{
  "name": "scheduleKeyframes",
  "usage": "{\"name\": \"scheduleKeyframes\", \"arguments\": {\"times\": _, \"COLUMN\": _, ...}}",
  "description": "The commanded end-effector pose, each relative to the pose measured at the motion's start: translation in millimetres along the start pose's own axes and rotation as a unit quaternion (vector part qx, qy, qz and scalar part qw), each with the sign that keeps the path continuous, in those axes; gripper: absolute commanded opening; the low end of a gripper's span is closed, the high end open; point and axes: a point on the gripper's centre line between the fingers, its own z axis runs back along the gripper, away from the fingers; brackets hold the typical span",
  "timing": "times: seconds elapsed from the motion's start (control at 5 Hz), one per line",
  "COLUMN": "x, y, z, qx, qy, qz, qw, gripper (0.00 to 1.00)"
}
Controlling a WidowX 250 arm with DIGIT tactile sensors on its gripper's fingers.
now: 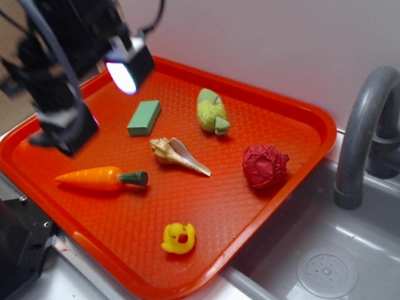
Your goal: Grab the yellow duck.
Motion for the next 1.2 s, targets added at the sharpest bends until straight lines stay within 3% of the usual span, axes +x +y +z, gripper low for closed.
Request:
{"name": "scheduleKeyframes", "arguments": {"times": 0.0, "x": -1, "y": -10, "z": -41, "qx": -0.010, "qy": 0.005, "qz": -0.019, "qw": 1.000, "gripper": 1.00}}
{"name": "scheduleKeyframes", "arguments": {"times": 0.2, "x": -4, "y": -22, "z": -66, "qx": -0.047, "qy": 0.026, "qz": -0.040, "qw": 0.998, "gripper": 1.00}}
{"name": "scheduleKeyframes", "arguments": {"times": 0.4, "x": -3, "y": -36, "z": -81, "qx": -0.068, "qy": 0.030, "qz": -0.044, "qw": 0.996, "gripper": 1.00}}
{"name": "scheduleKeyframes", "arguments": {"times": 0.8, "x": 13, "y": -45, "z": -104, "qx": -0.036, "qy": -0.029, "qz": -0.021, "qw": 0.999, "gripper": 1.00}}
{"name": "scheduleKeyframes", "arguments": {"times": 1.0, "x": 21, "y": -40, "z": -117, "qx": 0.018, "qy": -0.053, "qz": 0.012, "qw": 0.998, "gripper": 1.00}}
